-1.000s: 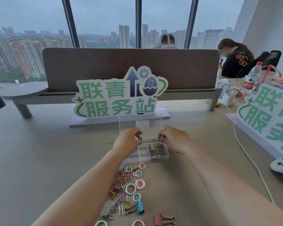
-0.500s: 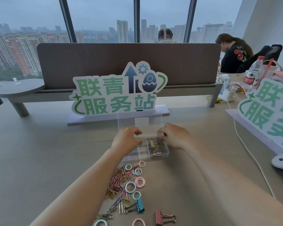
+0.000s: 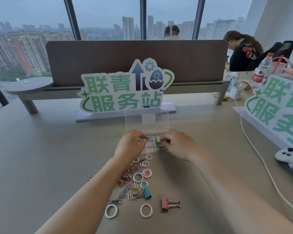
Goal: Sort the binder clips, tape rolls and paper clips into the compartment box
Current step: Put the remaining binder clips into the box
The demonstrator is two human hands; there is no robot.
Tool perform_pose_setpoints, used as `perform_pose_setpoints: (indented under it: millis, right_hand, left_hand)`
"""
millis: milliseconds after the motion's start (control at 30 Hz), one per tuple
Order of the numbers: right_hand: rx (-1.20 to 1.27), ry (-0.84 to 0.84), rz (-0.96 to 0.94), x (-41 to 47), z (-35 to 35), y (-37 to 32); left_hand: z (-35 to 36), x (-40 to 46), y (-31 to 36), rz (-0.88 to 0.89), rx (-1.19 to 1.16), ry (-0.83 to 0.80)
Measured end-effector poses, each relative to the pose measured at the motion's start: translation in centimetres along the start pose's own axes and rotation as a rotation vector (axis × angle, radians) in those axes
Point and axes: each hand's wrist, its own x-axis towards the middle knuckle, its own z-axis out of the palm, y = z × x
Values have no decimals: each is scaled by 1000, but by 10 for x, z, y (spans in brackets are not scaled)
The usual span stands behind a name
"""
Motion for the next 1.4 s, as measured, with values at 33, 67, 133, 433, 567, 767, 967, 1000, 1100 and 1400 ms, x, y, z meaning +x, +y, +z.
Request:
perform_pose_setpoints:
  millis: [33, 67, 133, 433, 567, 767, 967, 1000, 1100, 1400]
  right_hand:
    - [7, -17, -22, -6, 2, -4]
    - [17, -39, -37, -13, 3, -7]
    - [46, -79, -44, -25, 2, -15]
    - [129, -233, -31, -75, -3, -38]
    - [130, -323, -22, -91, -5, -46]
    - [141, -419, 29, -104, -9, -57]
    - [112, -450, -1, -112, -10, -65]
    - [116, -452, -3, -112, -10, -66]
    - [106, -440, 3, -112, -9, -66]
    - [-30, -286, -50, -101, -12, -58]
  left_hand:
    - [0, -8, 0, 4, -1, 0]
    - [0, -16, 1, 5, -5, 1]
    - [0, -32, 2, 1, -20, 3]
    - [-11, -94, 5, 67, -37, -70]
    - [-12, -118, 7, 162, -3, -159]
    - [-16, -133, 17, 195, 187, -219]
    - [-18, -136, 21, 208, 189, -192]
    - [-18, -137, 22, 205, 182, -186]
    - [-18, -137, 22, 205, 167, -162]
    - [-19, -125, 20, 206, 132, -83]
